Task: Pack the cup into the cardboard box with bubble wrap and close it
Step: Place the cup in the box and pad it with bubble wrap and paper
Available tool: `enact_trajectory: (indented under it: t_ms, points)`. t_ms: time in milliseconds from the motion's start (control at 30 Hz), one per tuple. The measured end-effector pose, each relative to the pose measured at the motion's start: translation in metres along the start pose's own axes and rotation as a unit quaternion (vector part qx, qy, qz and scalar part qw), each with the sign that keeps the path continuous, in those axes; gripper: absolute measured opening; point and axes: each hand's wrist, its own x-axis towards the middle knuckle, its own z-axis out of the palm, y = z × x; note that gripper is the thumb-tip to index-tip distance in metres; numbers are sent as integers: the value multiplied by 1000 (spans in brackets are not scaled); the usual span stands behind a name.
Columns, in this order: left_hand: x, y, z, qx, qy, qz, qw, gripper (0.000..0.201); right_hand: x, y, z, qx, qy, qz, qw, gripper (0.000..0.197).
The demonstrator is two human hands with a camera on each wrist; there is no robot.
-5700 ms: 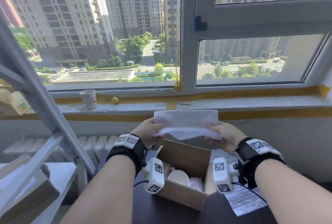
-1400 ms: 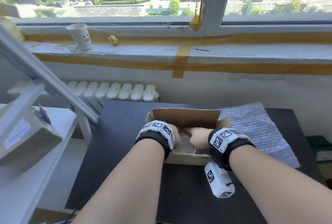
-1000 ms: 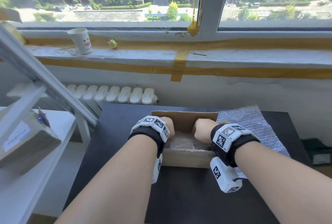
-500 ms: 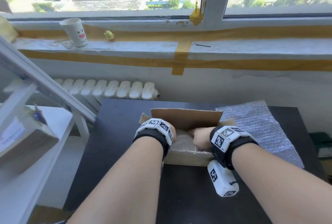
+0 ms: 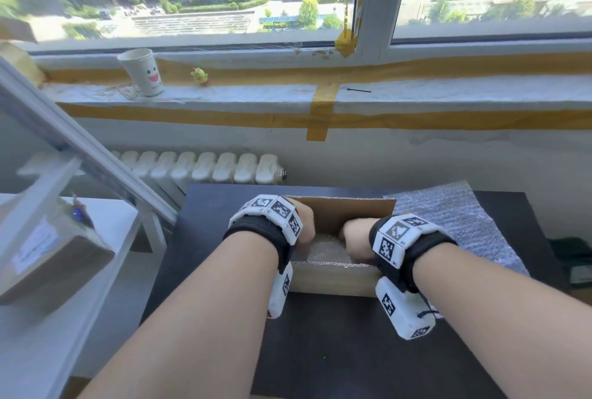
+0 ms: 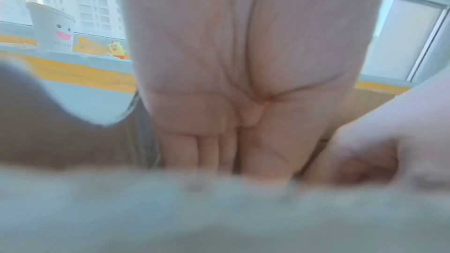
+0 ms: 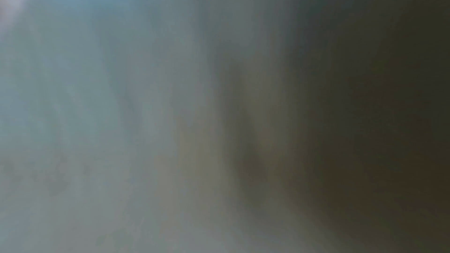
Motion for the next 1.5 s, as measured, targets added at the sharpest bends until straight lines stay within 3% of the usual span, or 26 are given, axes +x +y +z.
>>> enact_trajectory:
  t_ms: [100, 200, 367, 500, 633, 733, 833, 967, 1067, 1200, 1367, 1500]
  points:
    - [5, 4, 7, 37, 16, 14, 999, 49, -3, -4, -13, -69, -36, -34, 996, 42]
    - [17, 11, 27, 32, 26, -6, 999, 31, -8, -8, -9, -106, -76, -45, 990, 46]
    - [38, 10, 43, 44, 63, -11, 997, 6, -3, -1, 7, 10, -65, -24, 998, 59]
    - [40, 14, 41, -6, 56, 10, 998, 38, -3, 1, 5, 55, -60, -23, 996, 63]
    - [29, 13, 34, 38, 49, -6, 998, 12, -12, 2, 3, 47, -41, -29, 998, 56]
    - [18, 10, 18, 37, 44, 4, 998, 34, -17, 6, -3, 38, -8, -26, 999, 49]
    - [1, 15, -15, -45, 5, 34, 998, 37, -25, 6, -13, 43, 11, -15, 999, 41]
    - [-13, 31, -50, -169, 118, 74, 976, 13, -40, 6, -20, 52, 32, -3, 998, 36]
    - [-9, 39, -58, -144, 198, 66, 967, 15, -48, 8, -19, 69, 42, 1, 997, 38]
    - [5, 34, -50, -59, 189, 33, 980, 38, -51, 12, -17, 86, 67, -1, 994, 34]
    - [7, 35, -35, -24, 203, 12, 979, 9, -52, 15, -13, 92, 82, -2, 992, 32]
    - [-6, 25, -31, -38, 209, -12, 977, 17, -53, 17, -12, 111, 102, -9, 989, 31]
